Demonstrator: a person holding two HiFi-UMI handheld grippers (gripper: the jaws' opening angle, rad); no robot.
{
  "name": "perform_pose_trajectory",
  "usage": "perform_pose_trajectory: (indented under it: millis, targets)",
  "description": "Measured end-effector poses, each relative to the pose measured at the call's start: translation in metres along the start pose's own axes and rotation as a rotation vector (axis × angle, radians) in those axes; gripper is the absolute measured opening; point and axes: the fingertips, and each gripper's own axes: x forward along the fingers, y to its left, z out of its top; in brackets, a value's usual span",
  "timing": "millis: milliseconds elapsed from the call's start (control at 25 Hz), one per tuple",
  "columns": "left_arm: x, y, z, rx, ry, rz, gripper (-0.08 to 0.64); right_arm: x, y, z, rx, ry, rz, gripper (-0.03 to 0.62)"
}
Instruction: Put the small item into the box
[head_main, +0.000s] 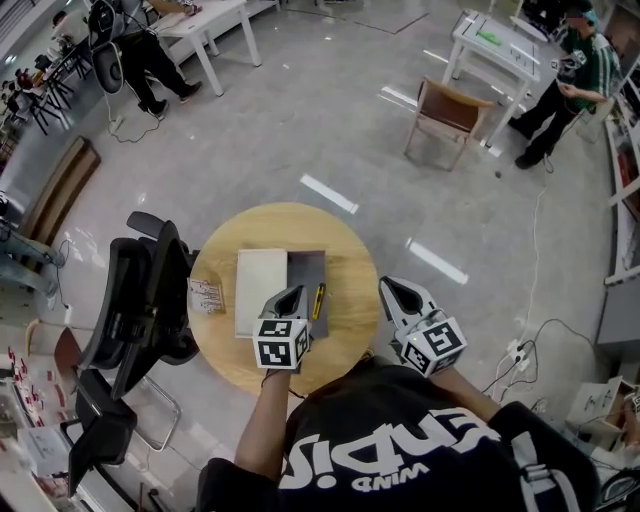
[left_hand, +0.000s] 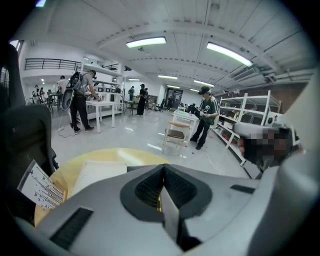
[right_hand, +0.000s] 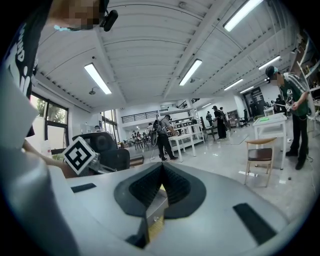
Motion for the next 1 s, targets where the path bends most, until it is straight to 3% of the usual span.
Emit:
perform_pose_trajectory:
  millis: [240, 480, 720, 1000]
  targets:
    - [-0.053, 0.0, 0.036, 0.028, -0.179, -0.004, 0.011, 0.006, 0.009, 0.0, -0.008, -0.005, 0.017, 0.0]
    - [-0.085, -0.003, 0.044, 0.047, -0.331, 0.029, 0.011, 0.004, 0.012, -0.001, -0.015, -0.008, 0.024, 0.0]
    - [-0.092, -0.002, 0.045, 0.016, -0.39, 0.044, 0.011, 0.006, 0.019, 0.0, -0.025, -0.007, 0.041, 0.0]
    - [-0.096, -0.004, 0.05, 0.015, -0.403, 0.052, 0.011, 0.005, 0.02, 0.003, -0.033, -0.005, 0.055, 0.0]
